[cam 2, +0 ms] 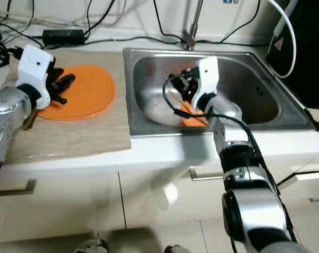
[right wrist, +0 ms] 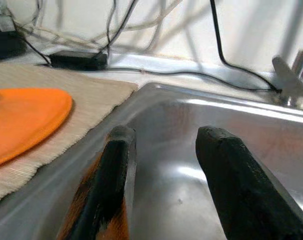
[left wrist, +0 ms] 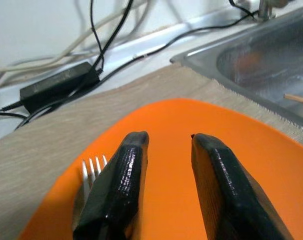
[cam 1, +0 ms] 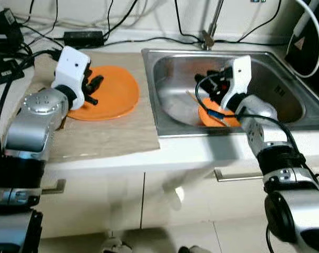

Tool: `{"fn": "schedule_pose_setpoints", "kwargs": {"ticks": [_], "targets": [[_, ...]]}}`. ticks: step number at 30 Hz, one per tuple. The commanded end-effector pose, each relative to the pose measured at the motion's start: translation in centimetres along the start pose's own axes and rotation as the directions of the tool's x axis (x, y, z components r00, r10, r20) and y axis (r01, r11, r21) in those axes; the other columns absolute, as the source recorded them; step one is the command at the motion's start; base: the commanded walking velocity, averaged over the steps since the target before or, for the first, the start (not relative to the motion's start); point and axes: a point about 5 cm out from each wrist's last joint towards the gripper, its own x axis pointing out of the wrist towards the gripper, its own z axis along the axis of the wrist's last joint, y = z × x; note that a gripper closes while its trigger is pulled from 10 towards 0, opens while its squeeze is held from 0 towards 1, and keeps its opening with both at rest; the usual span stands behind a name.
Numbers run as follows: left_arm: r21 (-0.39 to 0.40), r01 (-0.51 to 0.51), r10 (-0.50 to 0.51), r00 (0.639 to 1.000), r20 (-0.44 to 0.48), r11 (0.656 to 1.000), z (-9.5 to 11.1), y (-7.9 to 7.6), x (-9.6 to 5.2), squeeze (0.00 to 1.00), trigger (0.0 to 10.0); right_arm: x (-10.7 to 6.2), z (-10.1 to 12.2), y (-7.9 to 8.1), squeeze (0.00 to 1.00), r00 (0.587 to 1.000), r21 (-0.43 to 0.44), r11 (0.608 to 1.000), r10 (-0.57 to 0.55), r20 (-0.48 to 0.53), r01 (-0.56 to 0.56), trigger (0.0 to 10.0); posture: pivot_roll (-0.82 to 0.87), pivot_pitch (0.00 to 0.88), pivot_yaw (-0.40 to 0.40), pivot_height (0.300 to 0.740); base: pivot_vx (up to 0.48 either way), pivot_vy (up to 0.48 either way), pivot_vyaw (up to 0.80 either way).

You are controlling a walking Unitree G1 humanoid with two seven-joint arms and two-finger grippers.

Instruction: Kitchen organization

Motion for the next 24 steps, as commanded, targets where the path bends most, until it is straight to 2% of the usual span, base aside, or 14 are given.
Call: {"fn": "schedule_pose_setpoints", "kwargs": {"ticks": [1, 3, 6, 11, 13, 14, 15, 16, 18, 19, 24], "targets": [[0.019, -0.001, 0.001, 1.0, -0.013, 1.0, 0.4, 0.8, -0.2, 1.0, 10.0, -0.5, -0.1, 0.4, 0.0, 1.0, -0.019, 0.999, -0.027, -0.007, 0.027, 10.0, 0.07, 0.065, -0.07, 0.74, 0.0, 0.0, 0.0], [0.022, 0.003, -0.002, 1.0, -0.03, 1.0, 0.3, 0.9, -0.3, 1.0, 10.0, -0.7, -0.3, 0.6, 0.0, 0.999, -0.027, 0.999, -0.033, -0.011, 0.033, 10.0, 0.07, 0.067, -0.069, 0.74, 0.0, 0.0, 0.0], [0.046, -0.036, 0.04, 0.996, -0.085, 0.998, 0.3, 2.3, -0.8, 1.0, 10.0, -1.9, -0.7, 2.5, 0.0, 0.998, 0.004, 0.999, 0.045, -0.053, -0.045, 10.0, 0.08, 0.069, -0.075, 0.74, 0.0, 0.0, 0.0], [0.06, -0.064, 0.07, 0.991, -0.113, 0.996, 0.3, 3.1, -1.0, 1.0, 10.0, -2.6, -0.7, 3.3, 0.0, 0.994, 0.01, 0.996, 0.087, -0.071, -0.086, 10.0, 0.08, 0.071, -0.076, 0.74, 0.0, 0.0, 0.0], [0.053, -0.07, 0.078, 0.983, -0.164, 0.996, 0.2, 4.0, -1.5, 1.0, 10.0, -3.4, -0.7, 4.0, 0.0, 0.988, 0.025, 0.993, 0.118, -0.101, -0.116, 10.0, 0.07, 0.074, -0.077, 0.74, 0.0, 0.0, 0.0], [0.018, -0.066, 0.068, 0.979, -0.191, 0.998, 0.2, 4.3, -1.8, 0.15, 10.0, -3.9, -0.8, 4.3, 0.0, 0.983, 0.032, 0.991, 0.135, -0.125, -0.132, 10.0, 0.07, 0.074, -0.078, 0.74, 0.0, 0.0, 0.0], [0.018, -0.066, 0.068, 0.979, -0.191, 0.998, 0.2, 4.3, -1.8, 0.15, 10.0, -3.9, -0.8, 4.3, 0.0, 0.983, 0.032, 0.991, 0.135, -0.125, -0.132, 10.0, 0.07, 0.074, -0.078, 0.74, 0.0, 0.0, 0.0], [0.008, -0.053, 0.053, 0.973, -0.225, 0.999, 0.1, 4.4, -2.0, 0.0, 10.0, -4.3, -0.9, 4.7, 0.0, 0.976, 0.038, 0.987, 0.158, -0.148, -0.154, 10.0, 0.07, 0.076, -0.078, 0.74, 0.0, 0.0, 0.0], [0.001, -0.043, 0.042, 0.968, -0.248, 0.999, 0.0, 4.5, -2.1, 0.0, 10.0, -4.6, -0.9, 5.0, 0.0, 0.971, 0.044, 0.985, 0.172, -0.166, -0.167, 10.0, 0.07, 0.076, -0.078, 0.74, 0.0, 0.0, 0.0], [0.015, -0.029, 0.032, 0.953, -0.302, 0.999, -0.5, 4.6, -2.3, 0.0, 10.0, -5.0, -0.9, 5.5, 0.0, 0.962, 0.048, 0.979, 0.203, -0.185, -0.197, 10.0, 0.07, 0.076, -0.077, 0.74, 0.0, 0.0, 0.0], [-0.005, -0.006, 0.004, 0.93, -0.369, 1.0, -1.3, 4.2, -2.4, 0.0, 10.0, -5.5, -1.0, 6.0, 0.0, 0.954, 0.06, 0.976, 0.218, -0.207, -0.21, 10.0, 0.07, 0.074, -0.075, 0.74, 0.0, 0.0, 0.0]]}}
